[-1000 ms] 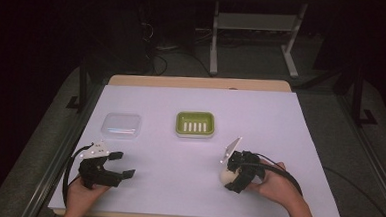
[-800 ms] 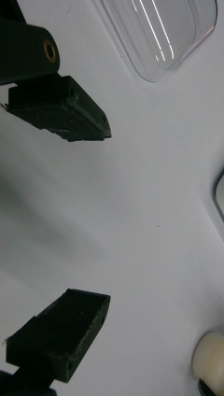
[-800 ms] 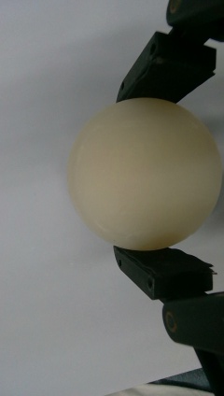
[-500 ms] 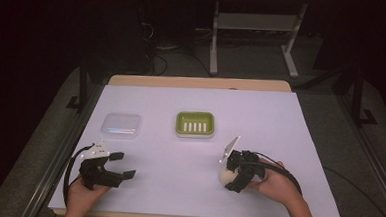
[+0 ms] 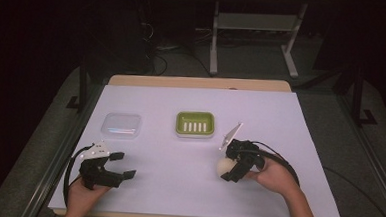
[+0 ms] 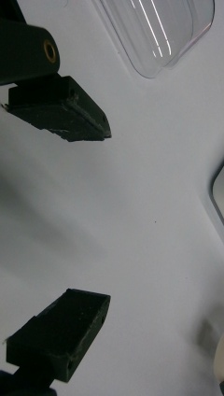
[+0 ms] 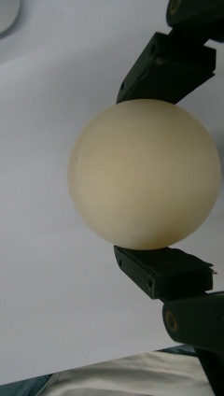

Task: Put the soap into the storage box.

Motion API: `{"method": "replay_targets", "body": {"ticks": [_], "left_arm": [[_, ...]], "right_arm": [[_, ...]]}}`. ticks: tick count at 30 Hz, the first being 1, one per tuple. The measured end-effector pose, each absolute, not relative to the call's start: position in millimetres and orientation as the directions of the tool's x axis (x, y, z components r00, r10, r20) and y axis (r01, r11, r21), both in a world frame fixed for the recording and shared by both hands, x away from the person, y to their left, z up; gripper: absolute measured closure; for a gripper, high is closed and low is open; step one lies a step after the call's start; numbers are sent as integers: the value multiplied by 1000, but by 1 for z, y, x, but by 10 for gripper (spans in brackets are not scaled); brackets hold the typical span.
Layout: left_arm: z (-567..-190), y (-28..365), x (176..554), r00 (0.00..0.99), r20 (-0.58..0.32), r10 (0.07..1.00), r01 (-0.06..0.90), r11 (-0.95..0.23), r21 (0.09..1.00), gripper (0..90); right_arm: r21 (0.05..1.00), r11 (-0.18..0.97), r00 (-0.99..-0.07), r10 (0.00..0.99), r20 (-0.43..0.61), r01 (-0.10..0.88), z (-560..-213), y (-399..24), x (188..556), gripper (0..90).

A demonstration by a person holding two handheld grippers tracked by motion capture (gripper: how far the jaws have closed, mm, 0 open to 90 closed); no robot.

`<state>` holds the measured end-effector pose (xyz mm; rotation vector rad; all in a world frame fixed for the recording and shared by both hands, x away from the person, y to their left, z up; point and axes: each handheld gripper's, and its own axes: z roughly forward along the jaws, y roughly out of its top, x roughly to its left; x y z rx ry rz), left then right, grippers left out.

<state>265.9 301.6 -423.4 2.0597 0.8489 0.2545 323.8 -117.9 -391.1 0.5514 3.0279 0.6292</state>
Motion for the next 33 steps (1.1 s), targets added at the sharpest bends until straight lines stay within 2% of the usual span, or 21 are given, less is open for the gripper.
{"method": "replay_targets", "body": {"ticks": [33], "left_arm": [[-424,305,267,741,-133,658,481,-382,789,164]], "right_arm": [[403,862,-949,308,62,306,-362,-104,363,246]]}}
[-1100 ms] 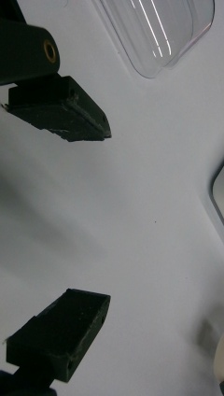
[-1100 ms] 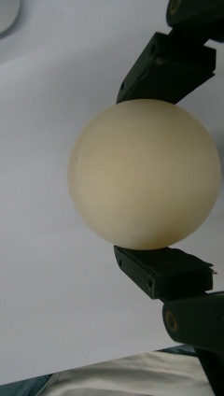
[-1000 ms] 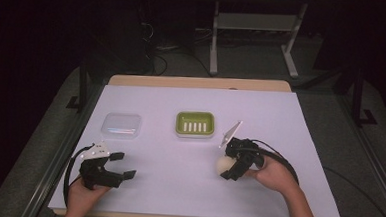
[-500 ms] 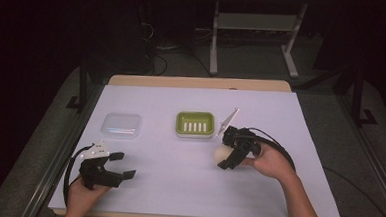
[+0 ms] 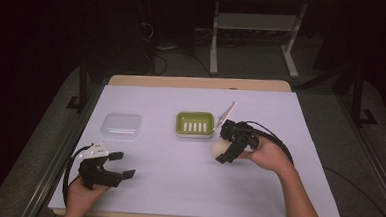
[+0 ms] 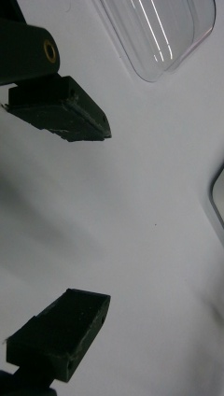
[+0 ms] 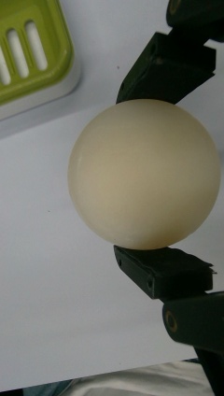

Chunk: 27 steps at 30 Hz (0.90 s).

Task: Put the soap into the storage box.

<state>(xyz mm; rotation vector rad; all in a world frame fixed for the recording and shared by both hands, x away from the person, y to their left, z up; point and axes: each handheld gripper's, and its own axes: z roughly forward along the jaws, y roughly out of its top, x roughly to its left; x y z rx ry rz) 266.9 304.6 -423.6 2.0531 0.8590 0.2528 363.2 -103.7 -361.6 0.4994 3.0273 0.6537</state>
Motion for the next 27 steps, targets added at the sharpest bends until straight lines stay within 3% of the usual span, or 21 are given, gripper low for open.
{"method": "replay_targets", "body": {"ticks": [27], "left_arm": [[-424,307,267,741,-134,658,478,-377,793,164]], "right_arm": [[407,870,-957,288,34,277,-341,-76,402,246]]}}
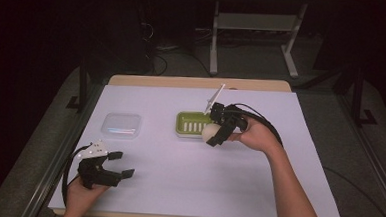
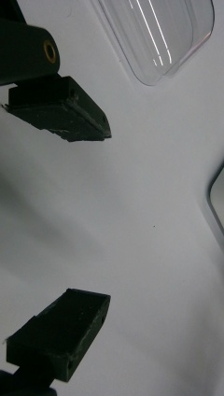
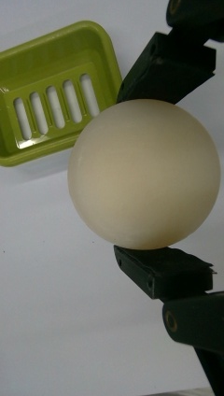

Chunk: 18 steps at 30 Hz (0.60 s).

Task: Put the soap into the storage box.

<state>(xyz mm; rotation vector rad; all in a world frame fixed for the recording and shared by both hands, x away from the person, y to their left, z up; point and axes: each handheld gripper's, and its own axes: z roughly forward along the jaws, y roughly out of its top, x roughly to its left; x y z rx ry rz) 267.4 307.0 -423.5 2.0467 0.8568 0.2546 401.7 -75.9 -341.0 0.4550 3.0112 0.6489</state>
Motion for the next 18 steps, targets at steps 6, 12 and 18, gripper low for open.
{"method": "replay_targets", "body": {"ticks": [6,12,18], "left_arm": [[-423,307,267,740,-136,659,477,-372,796,164],[-423,307,267,741,-134,658,475,-373,797,165],[-423,308,267,741,-133,659,475,-374,796,165]], "right_arm": [[419,863,-955,293,36,281,-340,-71,411,246],[409,868,-956,292,39,282,-338,-66,417,246],[414,869,-958,285,27,270,-333,-59,426,246]]}}
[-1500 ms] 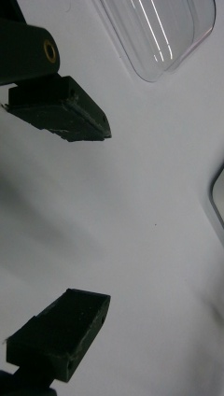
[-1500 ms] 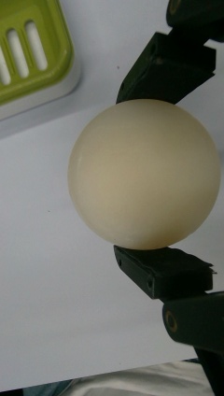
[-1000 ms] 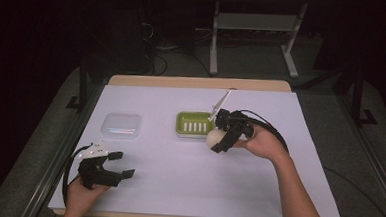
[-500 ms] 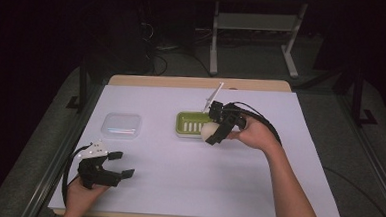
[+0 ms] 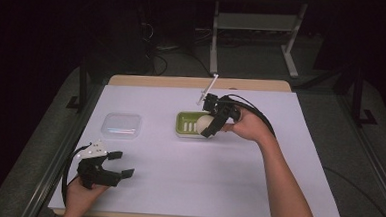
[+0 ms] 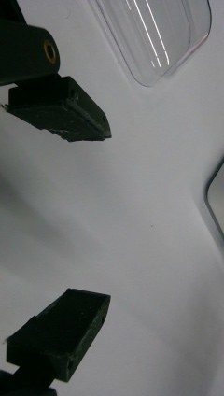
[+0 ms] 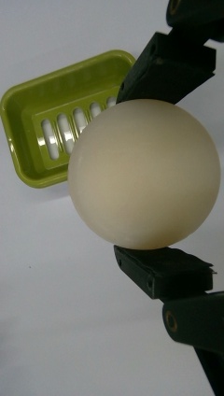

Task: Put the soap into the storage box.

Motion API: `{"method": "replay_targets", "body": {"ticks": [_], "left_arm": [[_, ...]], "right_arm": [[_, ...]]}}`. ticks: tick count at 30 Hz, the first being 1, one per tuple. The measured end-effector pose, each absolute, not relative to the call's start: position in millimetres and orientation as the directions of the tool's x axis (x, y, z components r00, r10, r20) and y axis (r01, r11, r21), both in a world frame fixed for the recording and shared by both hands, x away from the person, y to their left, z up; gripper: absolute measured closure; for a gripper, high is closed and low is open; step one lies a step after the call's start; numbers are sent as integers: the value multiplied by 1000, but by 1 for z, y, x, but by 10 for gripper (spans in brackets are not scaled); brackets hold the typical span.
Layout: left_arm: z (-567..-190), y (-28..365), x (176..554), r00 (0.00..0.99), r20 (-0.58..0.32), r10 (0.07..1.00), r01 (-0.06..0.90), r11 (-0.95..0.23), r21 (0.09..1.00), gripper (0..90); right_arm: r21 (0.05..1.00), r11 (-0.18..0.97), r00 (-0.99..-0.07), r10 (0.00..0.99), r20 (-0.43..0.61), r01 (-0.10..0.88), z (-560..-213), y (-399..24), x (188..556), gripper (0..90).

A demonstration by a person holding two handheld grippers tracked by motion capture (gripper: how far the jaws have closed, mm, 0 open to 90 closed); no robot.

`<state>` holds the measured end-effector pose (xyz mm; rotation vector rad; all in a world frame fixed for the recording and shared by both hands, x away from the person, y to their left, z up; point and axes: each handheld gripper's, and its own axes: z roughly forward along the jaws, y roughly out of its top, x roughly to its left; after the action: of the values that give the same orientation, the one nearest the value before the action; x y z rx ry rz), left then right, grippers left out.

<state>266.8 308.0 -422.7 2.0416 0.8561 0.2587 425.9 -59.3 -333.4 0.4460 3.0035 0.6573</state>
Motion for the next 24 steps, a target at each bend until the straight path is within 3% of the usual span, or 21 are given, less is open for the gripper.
{"method": "replay_targets", "body": {"ticks": [12,24], "left_arm": [[-423,308,267,743,-128,657,470,-377,799,165],[-423,306,267,739,-137,660,477,-368,798,165]], "right_arm": [[418,870,-960,281,18,262,-327,-45,443,246],[402,865,-949,313,38,302,-351,-33,461,245]]}}
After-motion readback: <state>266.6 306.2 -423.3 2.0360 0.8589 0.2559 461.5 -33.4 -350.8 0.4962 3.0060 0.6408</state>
